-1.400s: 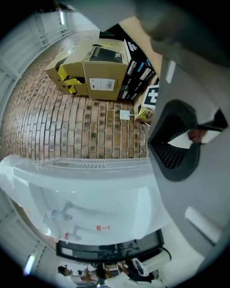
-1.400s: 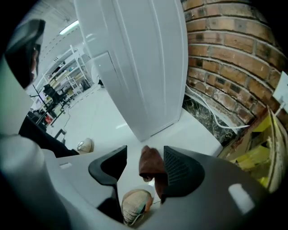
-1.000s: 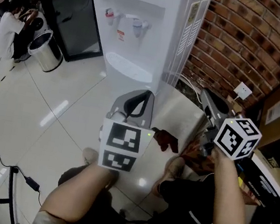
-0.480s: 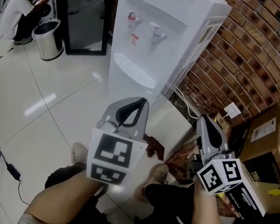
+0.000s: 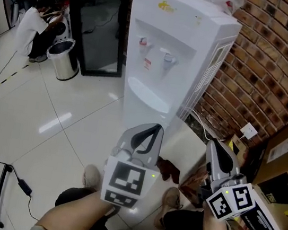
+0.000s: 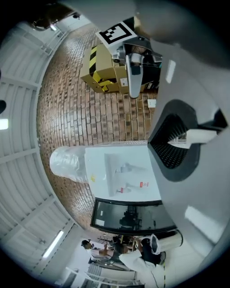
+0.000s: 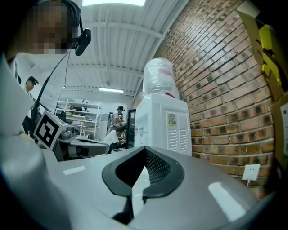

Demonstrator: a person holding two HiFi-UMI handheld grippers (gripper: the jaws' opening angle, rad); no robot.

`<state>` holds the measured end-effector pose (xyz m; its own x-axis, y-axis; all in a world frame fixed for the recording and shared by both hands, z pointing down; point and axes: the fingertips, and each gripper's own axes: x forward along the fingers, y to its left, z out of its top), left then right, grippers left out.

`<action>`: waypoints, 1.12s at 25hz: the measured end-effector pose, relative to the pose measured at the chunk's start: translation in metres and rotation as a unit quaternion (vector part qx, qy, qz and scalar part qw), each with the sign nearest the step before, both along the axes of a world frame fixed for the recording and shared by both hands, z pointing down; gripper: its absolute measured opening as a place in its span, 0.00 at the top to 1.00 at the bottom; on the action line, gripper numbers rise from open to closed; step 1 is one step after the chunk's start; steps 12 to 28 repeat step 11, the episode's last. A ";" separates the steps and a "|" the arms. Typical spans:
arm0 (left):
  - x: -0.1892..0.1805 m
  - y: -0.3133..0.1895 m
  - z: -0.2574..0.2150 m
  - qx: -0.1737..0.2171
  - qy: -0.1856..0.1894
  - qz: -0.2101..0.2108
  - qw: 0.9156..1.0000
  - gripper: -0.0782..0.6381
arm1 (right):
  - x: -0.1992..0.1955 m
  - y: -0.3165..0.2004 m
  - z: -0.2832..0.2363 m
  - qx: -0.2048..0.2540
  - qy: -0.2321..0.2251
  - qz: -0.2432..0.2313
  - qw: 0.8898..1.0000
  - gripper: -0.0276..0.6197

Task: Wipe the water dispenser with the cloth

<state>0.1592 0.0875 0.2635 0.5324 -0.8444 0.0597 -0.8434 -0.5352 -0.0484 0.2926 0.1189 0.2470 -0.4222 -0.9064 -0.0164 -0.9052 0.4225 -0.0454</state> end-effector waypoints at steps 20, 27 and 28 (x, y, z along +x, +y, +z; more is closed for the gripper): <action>0.018 0.004 -0.018 0.015 0.028 0.032 0.999 0.89 | 0.016 -0.007 -0.002 0.000 -0.006 0.012 1.000 0.94; 0.018 0.004 -0.018 0.015 0.028 0.032 0.999 0.89 | 0.016 -0.007 -0.002 0.000 -0.006 0.012 1.000 0.94; 0.018 0.004 -0.018 0.015 0.028 0.032 0.999 0.89 | 0.016 -0.007 -0.002 0.000 -0.006 0.012 1.000 0.94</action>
